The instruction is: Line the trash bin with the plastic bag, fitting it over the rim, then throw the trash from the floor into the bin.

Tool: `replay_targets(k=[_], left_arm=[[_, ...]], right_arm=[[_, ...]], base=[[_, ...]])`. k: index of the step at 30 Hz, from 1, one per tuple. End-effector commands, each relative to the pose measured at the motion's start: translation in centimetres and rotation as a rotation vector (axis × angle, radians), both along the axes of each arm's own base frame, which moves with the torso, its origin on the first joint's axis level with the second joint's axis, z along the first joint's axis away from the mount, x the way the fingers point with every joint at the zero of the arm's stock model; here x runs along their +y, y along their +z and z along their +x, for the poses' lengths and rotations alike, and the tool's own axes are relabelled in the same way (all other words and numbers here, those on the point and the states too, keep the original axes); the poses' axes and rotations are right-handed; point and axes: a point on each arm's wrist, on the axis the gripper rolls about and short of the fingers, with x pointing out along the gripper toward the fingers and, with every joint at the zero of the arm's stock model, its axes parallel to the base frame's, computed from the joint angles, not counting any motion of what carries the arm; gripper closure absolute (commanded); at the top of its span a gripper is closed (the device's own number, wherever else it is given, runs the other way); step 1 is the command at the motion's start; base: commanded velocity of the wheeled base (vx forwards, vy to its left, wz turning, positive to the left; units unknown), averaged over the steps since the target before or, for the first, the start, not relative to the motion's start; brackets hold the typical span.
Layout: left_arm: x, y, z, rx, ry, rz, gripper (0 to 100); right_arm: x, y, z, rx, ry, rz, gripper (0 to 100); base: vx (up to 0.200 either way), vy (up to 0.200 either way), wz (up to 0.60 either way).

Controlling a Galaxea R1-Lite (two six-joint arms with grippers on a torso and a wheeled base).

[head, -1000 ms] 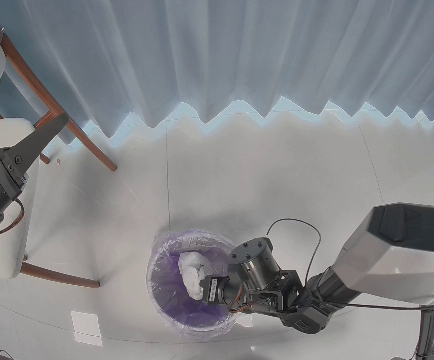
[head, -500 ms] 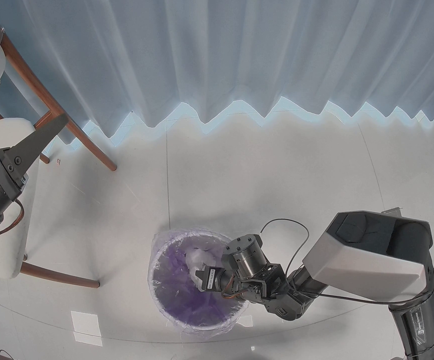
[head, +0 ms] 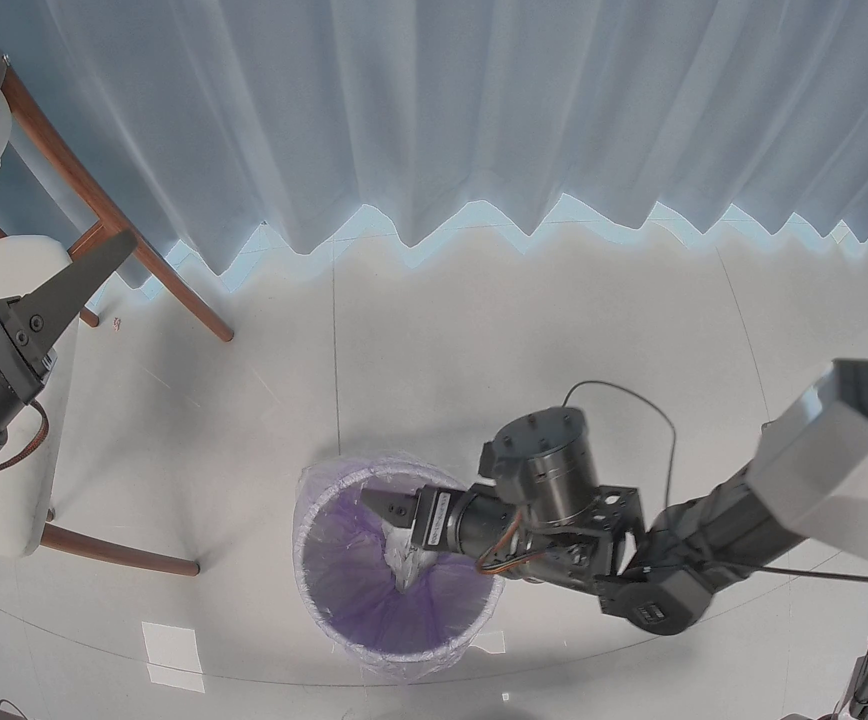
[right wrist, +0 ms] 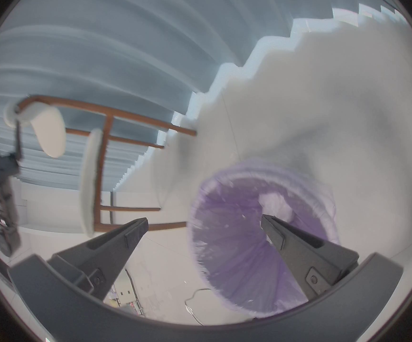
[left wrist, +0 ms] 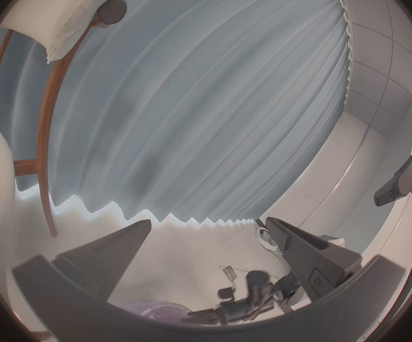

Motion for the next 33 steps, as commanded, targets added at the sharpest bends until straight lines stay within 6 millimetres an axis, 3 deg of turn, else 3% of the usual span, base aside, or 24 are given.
replay_targets(k=[1, 5, 10, 11, 12, 13, 14, 16, 18, 20, 25, 30, 33], left_arm=[[0.0, -0.1, 0.0, 0.004, -0.001, 0.001, 0], [-0.1, -0.3, -0.1, 0.002, -0.005, 0.010, 0], [-0.2, 0.1, -1.0, -0.082, 0.014, 0.064, 0], [-0.2, 0.1, -1.1, -0.088, 0.016, 0.068, 0], [-0.1, 0.0, -1.8, -0.113, 0.025, 0.085, 0], [-0.1, 0.1, -1.9, -0.118, 0.026, 0.086, 0], [0.1, 0.1, -2.5, -0.143, 0.040, 0.101, 0], [0.3, 0.1, -2.8, -0.148, 0.058, 0.111, 0], [0.4, 0.0, -3.0, -0.144, 0.072, 0.114, 0], [1.1, -1.0, -4.7, -0.135, 0.149, 0.119, 0], [1.5, -2.6, -9.2, -0.178, 0.180, 0.109, 0], [2.1, -2.7, -13.0, -0.197, 0.298, 0.114, 0], [2.1, -4.1, -15.4, -0.183, 0.355, 0.123, 0]], right_arm=[[-6.3, 10.3, -5.7, -0.162, -0.020, 0.180, 0], [-10.5, 12.8, -6.9, -0.279, -0.175, 0.175, 0], [-17.0, 12.8, -8.0, -0.472, -0.332, -0.053, 0], [-17.4, 12.8, -8.1, -0.484, -0.341, -0.065, 0], [-19.3, 13.0, -9.1, -0.542, -0.376, -0.107, 0], [-19.5, 13.1, -9.3, -0.548, -0.379, -0.108, 0], [-21.3, 13.6, -10.6, -0.606, -0.420, -0.127, 0], [-22.8, 13.8, -11.8, -0.642, -0.465, -0.146, 0], [-23.5, 13.6, -12.3, -0.649, -0.486, -0.160, 0], [-25.6, 12.1, -14.2, -0.672, -0.550, -0.244, 0], [-27.8, 10.4, -16.9, -0.705, -0.657, -0.320, 0], [-29.0, 9.1, -19.6, -0.748, -0.731, -0.339, 0], [-29.3, 7.8, -21.3, -0.765, -0.734, -0.347, 0]], base=[[0.000, 0.000, 0.00], [0.000, 0.000, 0.00], [0.000, 0.000, 0.00], [0.000, 0.000, 0.00], [0.000, 0.000, 0.00], [0.000, 0.000, 0.00], [0.000, 0.000, 0.00], [0.000, 0.000, 0.00], [0.000, 0.000, 0.00], [0.000, 0.000, 0.00], [0.000, 0.000, 0.00], [0.000, 0.000, 0.00], [0.000, 0.000, 0.00]])
